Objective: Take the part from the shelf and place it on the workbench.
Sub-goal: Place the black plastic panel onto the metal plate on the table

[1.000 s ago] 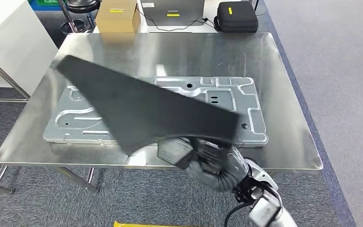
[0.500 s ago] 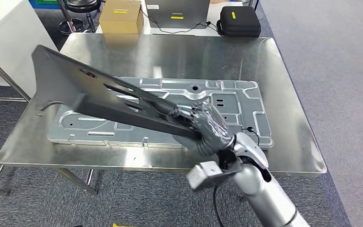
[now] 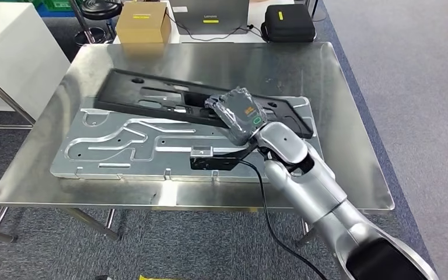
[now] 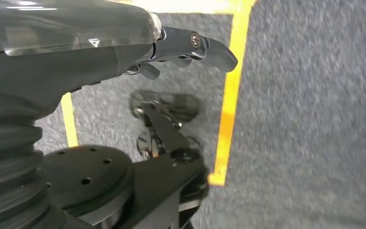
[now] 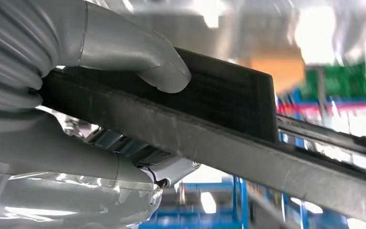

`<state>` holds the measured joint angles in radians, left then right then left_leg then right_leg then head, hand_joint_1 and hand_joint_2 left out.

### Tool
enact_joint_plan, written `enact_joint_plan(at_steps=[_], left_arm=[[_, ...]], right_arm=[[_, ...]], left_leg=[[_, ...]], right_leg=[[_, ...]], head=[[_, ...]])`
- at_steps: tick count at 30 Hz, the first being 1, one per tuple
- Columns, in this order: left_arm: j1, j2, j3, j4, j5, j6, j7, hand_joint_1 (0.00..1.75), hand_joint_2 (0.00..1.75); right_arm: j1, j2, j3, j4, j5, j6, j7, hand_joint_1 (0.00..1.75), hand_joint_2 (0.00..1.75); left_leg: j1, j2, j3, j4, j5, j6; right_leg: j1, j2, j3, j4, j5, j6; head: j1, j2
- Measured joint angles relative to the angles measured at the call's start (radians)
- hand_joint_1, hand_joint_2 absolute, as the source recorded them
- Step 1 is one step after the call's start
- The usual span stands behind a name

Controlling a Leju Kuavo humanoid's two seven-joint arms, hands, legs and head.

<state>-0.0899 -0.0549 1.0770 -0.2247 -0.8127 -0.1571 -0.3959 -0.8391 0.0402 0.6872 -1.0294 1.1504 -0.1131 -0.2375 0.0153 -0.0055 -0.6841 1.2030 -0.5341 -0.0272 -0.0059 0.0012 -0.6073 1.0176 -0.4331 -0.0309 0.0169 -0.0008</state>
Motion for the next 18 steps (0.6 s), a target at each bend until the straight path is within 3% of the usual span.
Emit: enact_joint_plan(at_steps=[2,3,5,7,10,12,14,16,17,18], left_arm=[[0.0,0.0,0.0,0.0,-0.002,-0.006,-0.008,0.0,1.75],[0.0,0.0,0.0,0.0,-0.002,-0.009,-0.011,0.0,1.75],[0.0,0.0,0.0,0.0,-0.002,-0.014,-0.015,0.0,1.75],[-0.001,0.001,0.0,0.0,-0.002,-0.018,-0.018,0.0,1.75],[-0.002,0.001,0.0,0.0,0.0,-0.028,-0.022,0.0,1.75],[-0.002,0.001,0.0,0.0,0.002,-0.032,-0.023,0.0,1.75],[-0.002,0.001,0.0,0.0,0.003,-0.034,-0.024,0.0,1.75],[-0.003,0.001,0.001,0.0,0.003,-0.035,-0.024,0.0,1.75],[-0.003,0.001,0.001,0.0,0.003,-0.035,-0.024,0.0,1.75],[-0.003,0.001,0.001,0.0,0.002,-0.035,-0.022,0.0,1.75]], right_arm=[[-0.023,0.016,0.01,0.116,0.016,-0.003,0.004,1.68,1.75],[-0.03,0.023,0.014,0.17,0.024,-0.006,0.004,1.68,1.75],[-0.042,0.034,0.019,0.257,0.032,-0.011,0.001,1.68,1.75],[-0.058,0.046,0.022,0.334,0.038,-0.015,-0.003,1.68,1.75],[-0.075,0.066,0.027,0.435,0.055,-0.017,-0.002,1.68,1.75],[-0.078,0.074,0.031,0.486,0.064,-0.018,0.001,0.84,0.87],[-0.082,0.081,0.034,0.531,0.069,-0.015,0.003,0.0,0.0],[-0.082,0.085,0.037,0.568,0.072,-0.011,0.006,0.0,0.0],[-0.08,0.086,0.038,0.583,0.073,-0.01,0.01,0.0,0.0],[-0.079,0.088,0.039,0.596,0.074,-0.009,0.012,0.0,0.0]], left_leg=[[0.0,0.0,-0.044,0.093,-0.026,-0.002],[0.0,0.0,-0.044,0.09,-0.012,-0.002],[0.0,0.0,0.006,-0.02,0.054,0.002],[-0.003,0.0,0.061,-0.137,0.097,0.009],[-0.005,-0.002,0.075,-0.174,0.1,0.022],[-0.001,-0.002,0.078,-0.181,0.104,0.032],[0.003,-0.001,0.08,-0.186,0.107,0.041],[0.002,0.0,0.08,-0.186,0.107,0.044],[0.002,0.0,0.08,-0.186,0.106,0.045],[0.002,-0.001,0.081,-0.185,0.106,0.044]], right_leg=[[0.003,0.0,0.0,0.002,-0.001,-0.002],[0.004,-0.001,0.0,0.003,-0.001,-0.002],[0.005,0.0,-0.001,0.007,-0.004,0.0],[0.009,0.002,-0.005,0.013,-0.007,0.006],[0.012,0.004,-0.009,0.014,-0.006,0.019],[0.01,0.003,-0.014,0.028,-0.019,0.029],[0.006,0.002,-0.053,0.111,-0.068,0.039],[0.002,0.002,-0.119,0.243,-0.123,0.046],[0.0,0.002,-0.142,0.287,-0.131,0.047],[-0.001,0.002,-0.148,0.293,-0.12,0.047]], head=[[0.0,0.0],[0.0,0.0],[0.0,0.0],[0.0,0.0],[0.001,0.0],[0.002,0.0],[0.002,0.0],[0.003,0.0],[0.003,0.0],[0.003,0.0]])
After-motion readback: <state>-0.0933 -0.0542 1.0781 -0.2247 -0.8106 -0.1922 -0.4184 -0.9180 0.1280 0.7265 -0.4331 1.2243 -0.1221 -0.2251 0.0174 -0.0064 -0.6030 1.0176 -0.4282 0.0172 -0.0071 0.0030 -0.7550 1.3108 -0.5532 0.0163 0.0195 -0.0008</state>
